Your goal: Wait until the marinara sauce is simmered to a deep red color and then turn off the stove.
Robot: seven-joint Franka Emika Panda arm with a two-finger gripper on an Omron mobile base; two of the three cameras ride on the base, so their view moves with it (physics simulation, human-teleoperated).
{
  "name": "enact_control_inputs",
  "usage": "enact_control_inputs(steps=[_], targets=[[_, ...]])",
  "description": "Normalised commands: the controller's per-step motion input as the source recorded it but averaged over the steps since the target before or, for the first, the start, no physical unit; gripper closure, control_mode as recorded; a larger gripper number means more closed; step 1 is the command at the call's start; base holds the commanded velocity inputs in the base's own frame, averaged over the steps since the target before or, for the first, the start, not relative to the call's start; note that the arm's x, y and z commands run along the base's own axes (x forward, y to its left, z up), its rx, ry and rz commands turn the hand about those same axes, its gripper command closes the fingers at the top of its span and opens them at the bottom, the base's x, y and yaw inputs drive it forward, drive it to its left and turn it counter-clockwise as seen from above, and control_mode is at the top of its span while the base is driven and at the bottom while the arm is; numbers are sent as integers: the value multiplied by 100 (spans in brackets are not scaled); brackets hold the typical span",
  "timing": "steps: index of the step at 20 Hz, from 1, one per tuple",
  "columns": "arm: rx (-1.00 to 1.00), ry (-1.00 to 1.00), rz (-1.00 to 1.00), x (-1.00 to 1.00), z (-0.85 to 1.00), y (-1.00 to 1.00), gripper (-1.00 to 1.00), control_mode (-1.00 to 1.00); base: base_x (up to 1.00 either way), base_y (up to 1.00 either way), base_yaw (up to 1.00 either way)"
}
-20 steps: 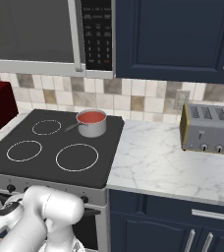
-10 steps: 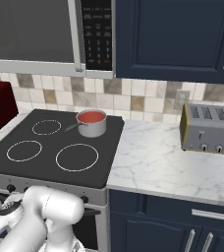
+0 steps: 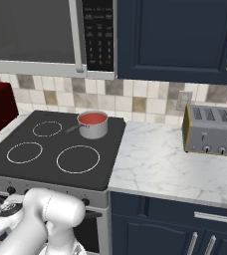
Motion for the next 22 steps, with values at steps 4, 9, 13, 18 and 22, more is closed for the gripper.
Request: enact_control_inputs(steps=[4, 9, 13, 18, 22], targets=[[16, 0, -7, 0, 0, 0, 100, -100, 0, 0, 0], [17, 0, -8, 0, 0, 0, 100, -100, 0, 0, 0], [16, 0, -8, 0, 0, 0, 100, -100, 0, 0, 0], [15, 0, -10, 0, 0, 0, 100, -100, 0, 0, 0], [16, 0, -11, 0, 0, 0, 100, -100, 0, 0, 0]])
